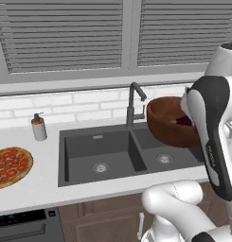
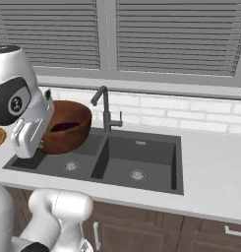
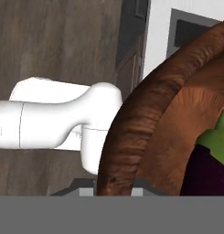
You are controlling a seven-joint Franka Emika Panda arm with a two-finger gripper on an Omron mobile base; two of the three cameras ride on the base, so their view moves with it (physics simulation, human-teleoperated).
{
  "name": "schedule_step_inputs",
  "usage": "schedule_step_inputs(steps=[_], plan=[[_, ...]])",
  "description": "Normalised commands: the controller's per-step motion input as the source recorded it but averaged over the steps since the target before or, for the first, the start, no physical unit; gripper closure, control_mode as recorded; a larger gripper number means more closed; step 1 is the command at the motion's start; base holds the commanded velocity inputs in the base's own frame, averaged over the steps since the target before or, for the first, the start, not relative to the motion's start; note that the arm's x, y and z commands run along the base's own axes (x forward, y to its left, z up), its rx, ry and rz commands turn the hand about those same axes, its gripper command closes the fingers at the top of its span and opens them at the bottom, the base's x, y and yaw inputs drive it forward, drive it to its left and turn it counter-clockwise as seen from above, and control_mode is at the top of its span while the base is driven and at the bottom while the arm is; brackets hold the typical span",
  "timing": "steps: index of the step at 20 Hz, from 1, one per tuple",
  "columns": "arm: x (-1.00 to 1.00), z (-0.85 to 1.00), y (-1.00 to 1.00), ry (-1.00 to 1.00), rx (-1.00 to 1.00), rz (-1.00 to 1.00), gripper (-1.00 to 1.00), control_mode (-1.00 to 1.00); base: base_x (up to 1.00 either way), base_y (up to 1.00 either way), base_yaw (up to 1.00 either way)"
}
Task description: Pick the eggplant from the sink and place it in the bowl. Then pick the bowl and place it in the microwave. Then close the microwave door and press the start button.
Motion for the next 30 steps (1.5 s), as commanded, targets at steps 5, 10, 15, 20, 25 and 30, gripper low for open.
schedule_step_inputs(steps=[5, 10, 15, 20, 25, 30], plan=[[0.12, 0.00, 0.03, -0.27, -0.01, 0.00, 1.00, -1.00, 0.00, 0.00, 0.00], [0.28, -0.10, 0.00, -0.01, 0.00, 0.00, 1.00, -1.00, 0.00, 0.00, 0.00], [0.39, -0.20, 0.00, -0.05, 0.00, 0.00, 1.00, -1.00, 0.00, 0.00, 0.00], [-0.02, -0.01, 0.00, -0.03, 0.00, 0.00, 1.00, 1.00, -0.07, -0.02, 0.00], [0.00, 0.00, 0.00, 0.00, 0.00, 0.00, 1.00, 1.00, -0.70, -0.39, -0.04], [0.00, 0.00, 0.00, 0.00, 0.00, 0.00, 1.00, 1.00, -0.82, -0.75, -0.24]])
